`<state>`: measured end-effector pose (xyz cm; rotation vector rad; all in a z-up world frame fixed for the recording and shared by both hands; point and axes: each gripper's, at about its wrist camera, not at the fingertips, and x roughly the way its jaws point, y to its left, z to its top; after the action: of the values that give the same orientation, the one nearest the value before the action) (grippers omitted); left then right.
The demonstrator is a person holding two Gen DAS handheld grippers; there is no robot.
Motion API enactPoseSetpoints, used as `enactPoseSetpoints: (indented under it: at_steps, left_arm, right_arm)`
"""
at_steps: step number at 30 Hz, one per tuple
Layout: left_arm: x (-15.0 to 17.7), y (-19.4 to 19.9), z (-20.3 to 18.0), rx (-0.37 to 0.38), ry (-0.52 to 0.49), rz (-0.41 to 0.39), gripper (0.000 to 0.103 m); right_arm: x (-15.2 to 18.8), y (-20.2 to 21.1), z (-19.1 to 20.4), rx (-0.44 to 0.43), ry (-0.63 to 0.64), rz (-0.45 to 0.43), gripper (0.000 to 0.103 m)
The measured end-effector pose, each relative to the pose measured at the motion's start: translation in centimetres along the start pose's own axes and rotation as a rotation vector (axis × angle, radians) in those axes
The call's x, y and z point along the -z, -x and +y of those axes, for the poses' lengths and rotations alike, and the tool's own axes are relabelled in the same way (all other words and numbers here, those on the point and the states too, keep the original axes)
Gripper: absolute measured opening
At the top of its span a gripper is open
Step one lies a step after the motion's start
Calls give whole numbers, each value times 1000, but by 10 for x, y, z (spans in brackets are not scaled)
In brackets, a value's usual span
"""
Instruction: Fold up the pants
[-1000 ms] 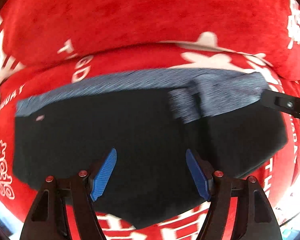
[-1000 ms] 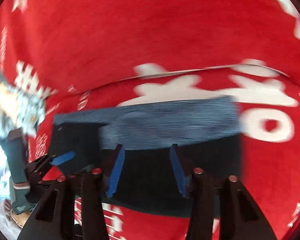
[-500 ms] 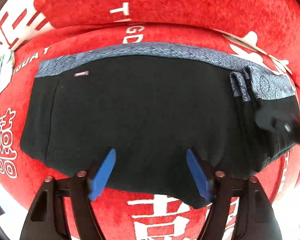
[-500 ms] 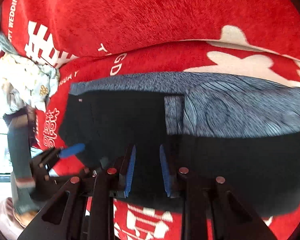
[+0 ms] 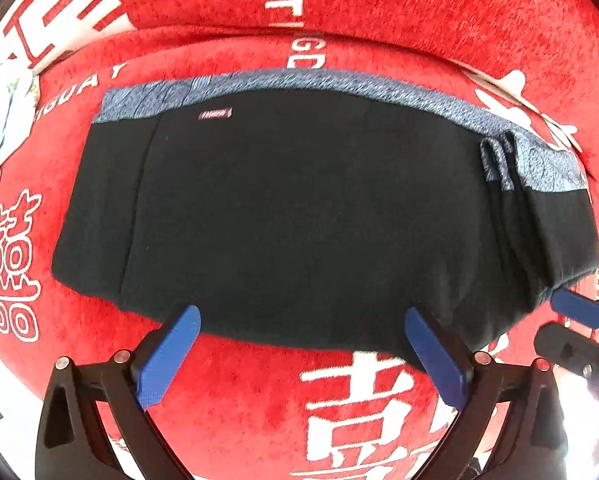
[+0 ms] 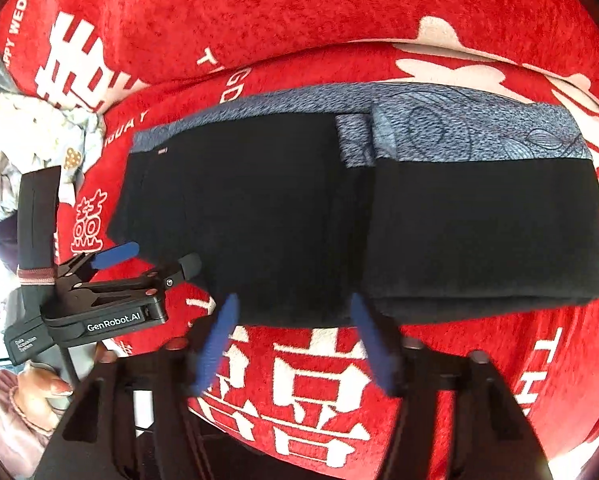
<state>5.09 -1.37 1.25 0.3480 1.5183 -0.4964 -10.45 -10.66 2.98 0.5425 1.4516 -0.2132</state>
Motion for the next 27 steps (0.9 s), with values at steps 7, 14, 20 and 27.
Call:
enactPoseSetpoints:
  at_steps: [7, 14, 20, 27]
  left_arm:
    - [15, 7, 34, 22, 60, 7, 103]
    - [34, 16, 88, 24, 138, 13, 103]
    - [53, 21, 133, 101, 233, 32, 103]
    - [70, 29, 181, 140, 340, 17, 103]
  right_arm:
    - [4, -13, 35, 187, 134, 5, 87]
    - [7, -25, 47, 190, 144, 59, 88]
    - [9, -33, 54, 178, 135, 88, 88]
    - [12, -38, 62, 168, 123, 105, 88]
